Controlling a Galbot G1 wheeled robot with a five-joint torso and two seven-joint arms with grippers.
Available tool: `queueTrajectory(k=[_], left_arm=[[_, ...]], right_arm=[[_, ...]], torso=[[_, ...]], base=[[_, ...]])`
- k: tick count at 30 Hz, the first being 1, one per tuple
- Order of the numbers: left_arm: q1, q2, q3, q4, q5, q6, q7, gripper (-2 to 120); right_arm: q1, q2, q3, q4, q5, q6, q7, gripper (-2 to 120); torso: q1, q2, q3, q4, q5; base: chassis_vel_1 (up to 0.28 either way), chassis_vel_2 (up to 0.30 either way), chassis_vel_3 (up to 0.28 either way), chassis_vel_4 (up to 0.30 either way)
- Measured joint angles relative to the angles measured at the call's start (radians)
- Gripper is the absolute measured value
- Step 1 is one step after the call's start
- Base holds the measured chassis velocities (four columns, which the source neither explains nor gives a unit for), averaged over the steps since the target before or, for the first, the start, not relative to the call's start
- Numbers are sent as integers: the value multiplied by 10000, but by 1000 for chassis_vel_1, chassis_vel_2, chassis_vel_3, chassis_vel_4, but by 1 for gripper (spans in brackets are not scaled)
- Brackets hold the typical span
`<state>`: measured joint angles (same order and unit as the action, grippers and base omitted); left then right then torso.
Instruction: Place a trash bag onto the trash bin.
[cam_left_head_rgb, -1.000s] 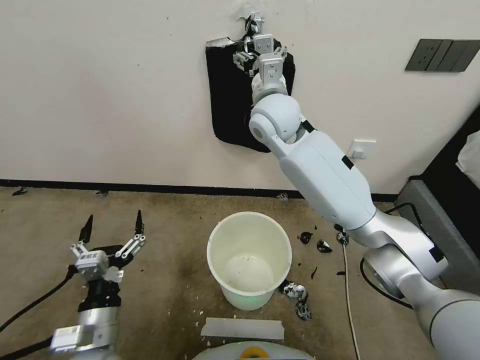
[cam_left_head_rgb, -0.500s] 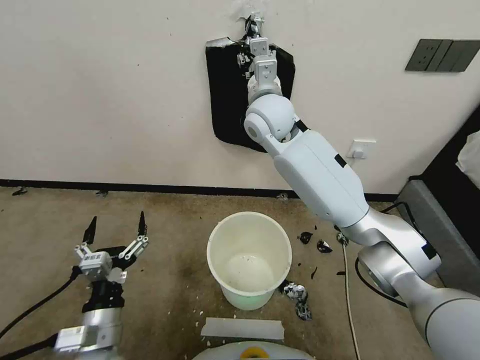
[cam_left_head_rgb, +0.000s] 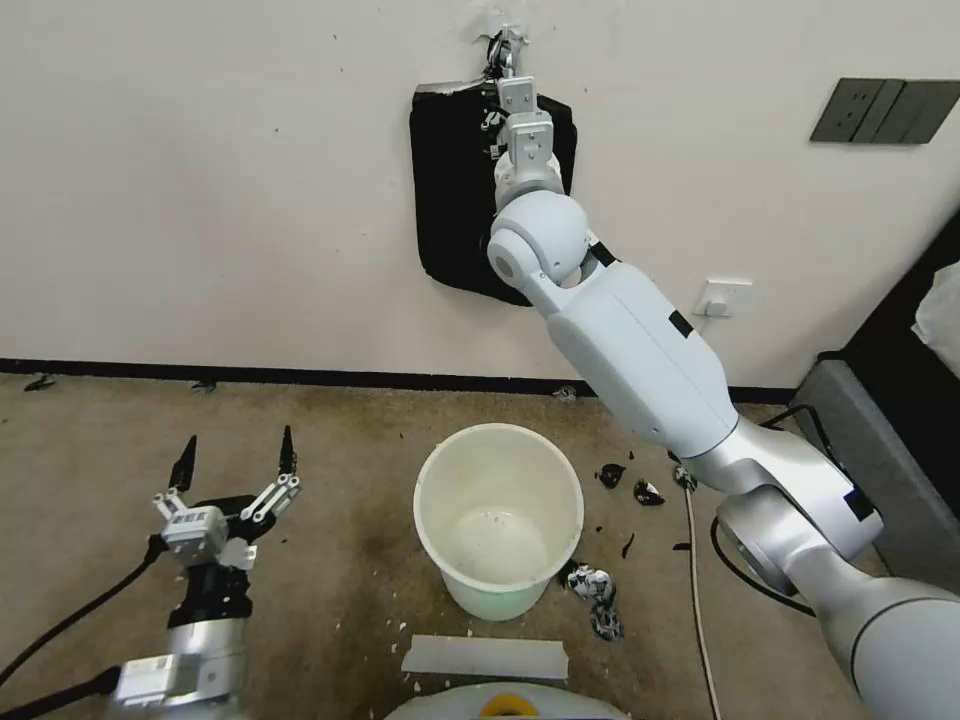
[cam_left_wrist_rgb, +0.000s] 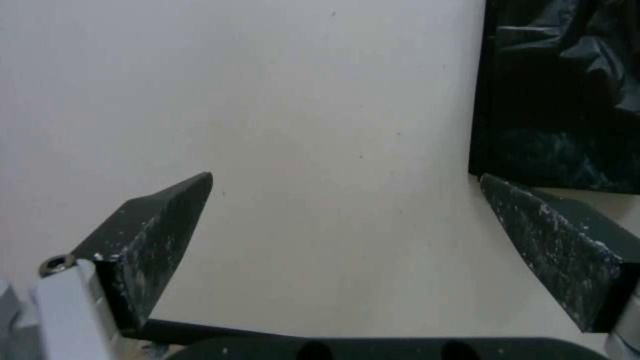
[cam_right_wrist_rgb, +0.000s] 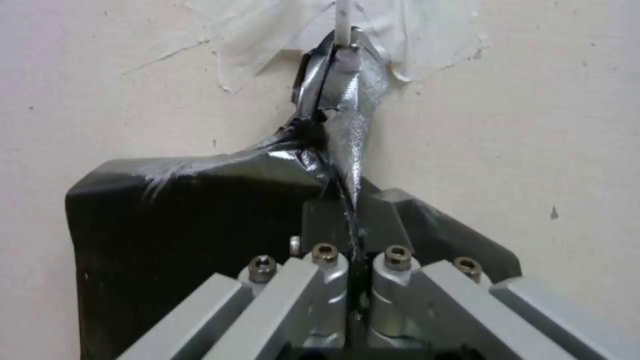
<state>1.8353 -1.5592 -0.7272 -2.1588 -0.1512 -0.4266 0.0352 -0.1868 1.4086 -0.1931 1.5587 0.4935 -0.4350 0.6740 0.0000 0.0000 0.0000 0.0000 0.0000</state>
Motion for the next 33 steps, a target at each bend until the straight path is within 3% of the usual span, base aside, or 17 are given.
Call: queueTrajectory(k=[33], left_arm=[[35,-41,56,2,138,-24,-28,100]], right_arm=[[-2057,-504,27,1226,-453,-50,-334,0]], torso=[[0,0,0,0,1]], base=[[0,0,0,0]])
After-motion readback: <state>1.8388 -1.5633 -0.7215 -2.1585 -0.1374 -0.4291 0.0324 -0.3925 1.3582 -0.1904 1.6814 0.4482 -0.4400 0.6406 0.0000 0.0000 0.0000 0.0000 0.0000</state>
